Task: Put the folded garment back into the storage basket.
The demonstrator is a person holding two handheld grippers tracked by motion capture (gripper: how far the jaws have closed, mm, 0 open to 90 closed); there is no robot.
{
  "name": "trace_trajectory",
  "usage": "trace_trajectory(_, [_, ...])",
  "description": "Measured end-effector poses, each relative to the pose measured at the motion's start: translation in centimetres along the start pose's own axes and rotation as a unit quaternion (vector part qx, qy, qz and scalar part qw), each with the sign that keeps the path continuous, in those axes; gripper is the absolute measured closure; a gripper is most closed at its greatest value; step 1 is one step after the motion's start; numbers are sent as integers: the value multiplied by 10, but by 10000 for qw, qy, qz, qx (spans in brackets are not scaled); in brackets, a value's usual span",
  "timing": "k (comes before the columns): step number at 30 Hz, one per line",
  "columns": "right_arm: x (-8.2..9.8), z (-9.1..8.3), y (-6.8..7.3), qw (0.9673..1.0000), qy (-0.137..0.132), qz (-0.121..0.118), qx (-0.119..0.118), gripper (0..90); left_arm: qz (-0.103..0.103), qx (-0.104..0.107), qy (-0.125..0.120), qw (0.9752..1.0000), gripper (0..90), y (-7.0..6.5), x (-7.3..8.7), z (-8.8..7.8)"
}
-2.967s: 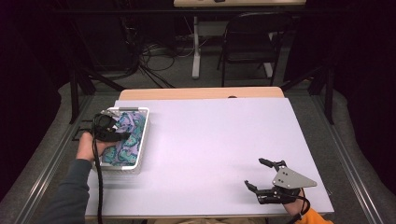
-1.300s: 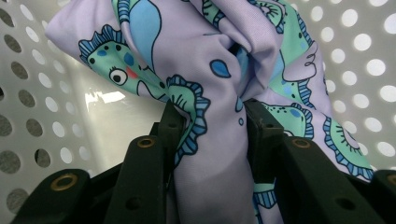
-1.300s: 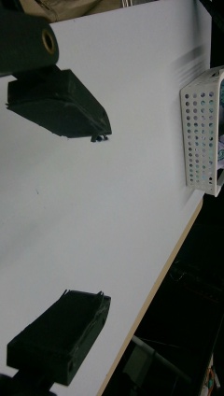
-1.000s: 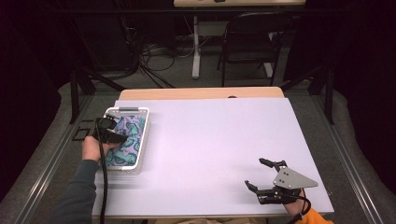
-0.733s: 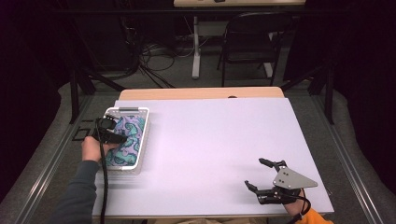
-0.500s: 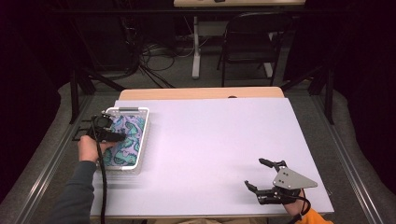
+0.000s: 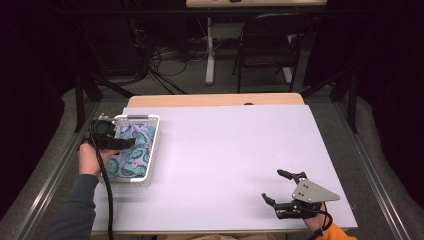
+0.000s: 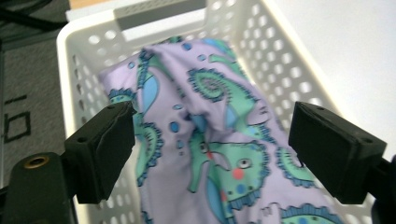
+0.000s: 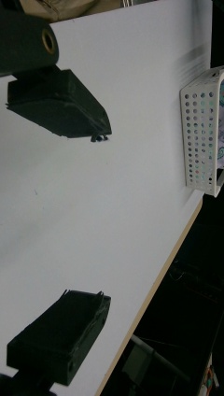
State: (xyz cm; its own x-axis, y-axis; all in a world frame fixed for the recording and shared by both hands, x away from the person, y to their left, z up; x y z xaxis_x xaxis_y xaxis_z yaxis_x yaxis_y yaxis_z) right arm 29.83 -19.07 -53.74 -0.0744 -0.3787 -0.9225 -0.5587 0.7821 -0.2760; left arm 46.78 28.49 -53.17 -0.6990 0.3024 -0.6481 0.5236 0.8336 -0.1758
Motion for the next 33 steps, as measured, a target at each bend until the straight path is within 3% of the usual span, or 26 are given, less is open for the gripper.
trace_trajectory(9, [0,0,0,10000,-1,11,13,145,267,374,-276,9986,72,-33,-9,-11])
trace_trajectory(20, [-1,0,0,10000,-28,0,-5,145,659,509,-421,9956,1,-69,-10,-20])
trace_trajectory(33, [-1,0,0,10000,-23,0,-6,145,833,660,-593,9926,0,-99,-1,-18])
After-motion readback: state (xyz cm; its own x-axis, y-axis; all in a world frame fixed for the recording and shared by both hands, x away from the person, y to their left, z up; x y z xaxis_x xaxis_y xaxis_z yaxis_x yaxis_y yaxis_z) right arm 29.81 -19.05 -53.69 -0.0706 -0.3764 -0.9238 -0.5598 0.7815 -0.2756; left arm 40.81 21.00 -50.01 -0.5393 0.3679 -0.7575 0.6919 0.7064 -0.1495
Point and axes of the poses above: each handheld gripper's, and its own axes: z roughly forward along the jaws, x roughly out of its underside, y roughly to its left, the point moved 9 cm from there along z, roughly forward along the jaws, and after that the axes turned 14 degrees about x, right-handed, at the moved point
